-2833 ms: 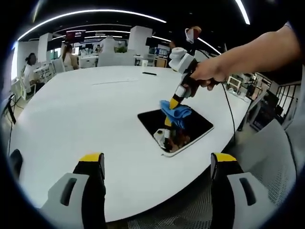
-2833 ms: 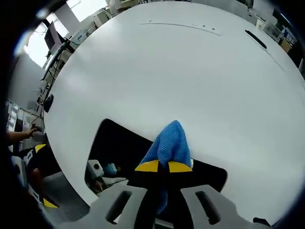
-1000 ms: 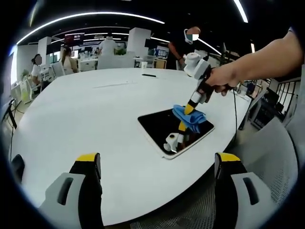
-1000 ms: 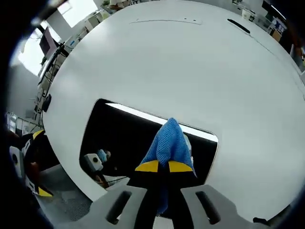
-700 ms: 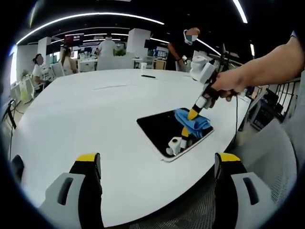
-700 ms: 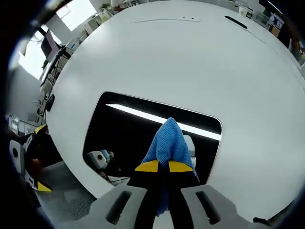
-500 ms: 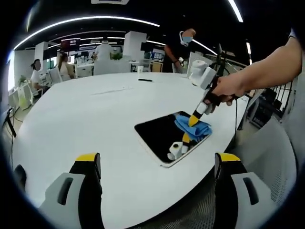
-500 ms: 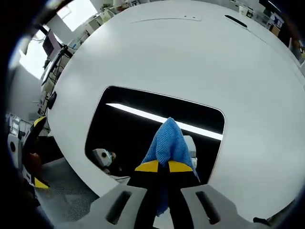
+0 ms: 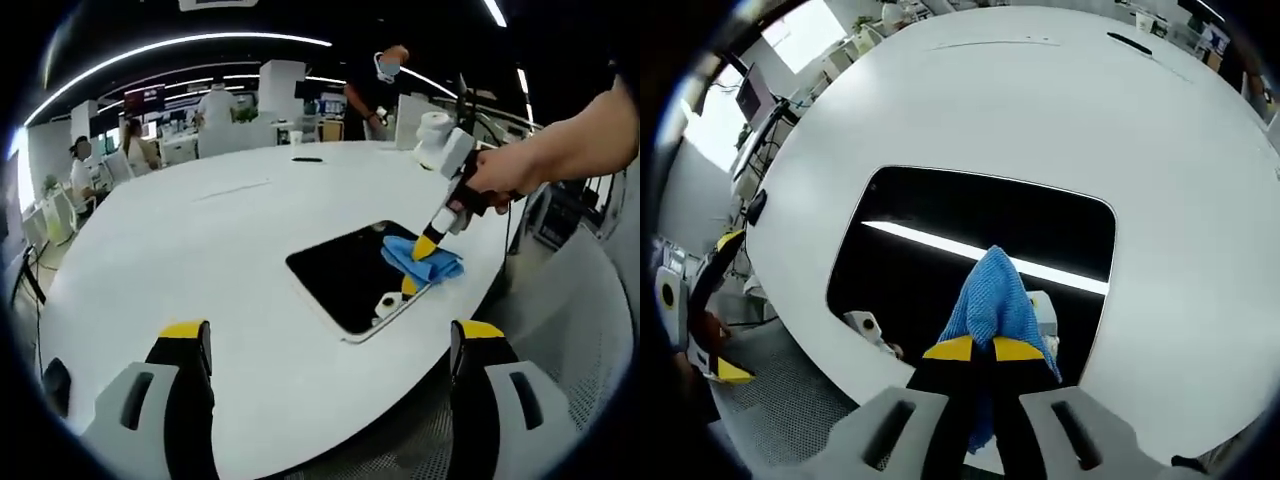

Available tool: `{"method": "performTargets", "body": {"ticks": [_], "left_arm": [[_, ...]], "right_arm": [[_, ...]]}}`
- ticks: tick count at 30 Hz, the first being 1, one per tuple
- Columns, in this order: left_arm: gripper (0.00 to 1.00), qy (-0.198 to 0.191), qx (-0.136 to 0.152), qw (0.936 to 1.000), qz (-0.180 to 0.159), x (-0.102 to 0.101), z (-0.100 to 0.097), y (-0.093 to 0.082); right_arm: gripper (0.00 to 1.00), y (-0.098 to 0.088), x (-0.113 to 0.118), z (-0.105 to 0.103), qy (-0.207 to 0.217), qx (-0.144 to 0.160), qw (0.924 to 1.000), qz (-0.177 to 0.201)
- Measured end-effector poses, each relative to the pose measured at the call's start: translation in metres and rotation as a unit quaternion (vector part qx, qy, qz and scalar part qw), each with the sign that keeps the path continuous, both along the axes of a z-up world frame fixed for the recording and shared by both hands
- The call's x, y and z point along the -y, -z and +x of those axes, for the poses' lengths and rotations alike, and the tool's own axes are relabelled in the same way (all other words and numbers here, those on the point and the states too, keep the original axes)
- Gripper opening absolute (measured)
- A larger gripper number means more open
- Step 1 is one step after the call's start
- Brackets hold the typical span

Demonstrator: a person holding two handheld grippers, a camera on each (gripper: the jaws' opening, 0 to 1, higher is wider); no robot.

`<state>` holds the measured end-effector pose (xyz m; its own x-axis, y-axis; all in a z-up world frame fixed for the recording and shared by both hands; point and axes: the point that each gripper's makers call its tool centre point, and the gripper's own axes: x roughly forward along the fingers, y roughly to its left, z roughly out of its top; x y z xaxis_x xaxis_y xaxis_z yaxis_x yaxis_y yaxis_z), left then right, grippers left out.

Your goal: Wipe the mirror surface with the cleaning cloth until all visible marks leave the cleaned area.

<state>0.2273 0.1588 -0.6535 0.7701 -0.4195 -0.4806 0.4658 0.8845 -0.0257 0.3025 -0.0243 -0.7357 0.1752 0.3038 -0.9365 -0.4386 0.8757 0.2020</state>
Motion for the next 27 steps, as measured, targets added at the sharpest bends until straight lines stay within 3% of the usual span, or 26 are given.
{"method": "performTargets", "body": {"ticks": [5, 27], "left_arm": [[0.99, -0.041, -0.007, 0.9983, -0.04, -0.013, 0.007, -0.003], [0.99, -0.041, -0.001, 0.9984, -0.038, -0.012, 0.005, -0.003]], "right_arm": [[0.0, 0.001, 0.001, -0.005, 0.005, -0.001, 1.0, 0.007], [0.0, 0.006, 0.0, -0.02, 0.006, -0.006, 0.9998, 0.02]]}}
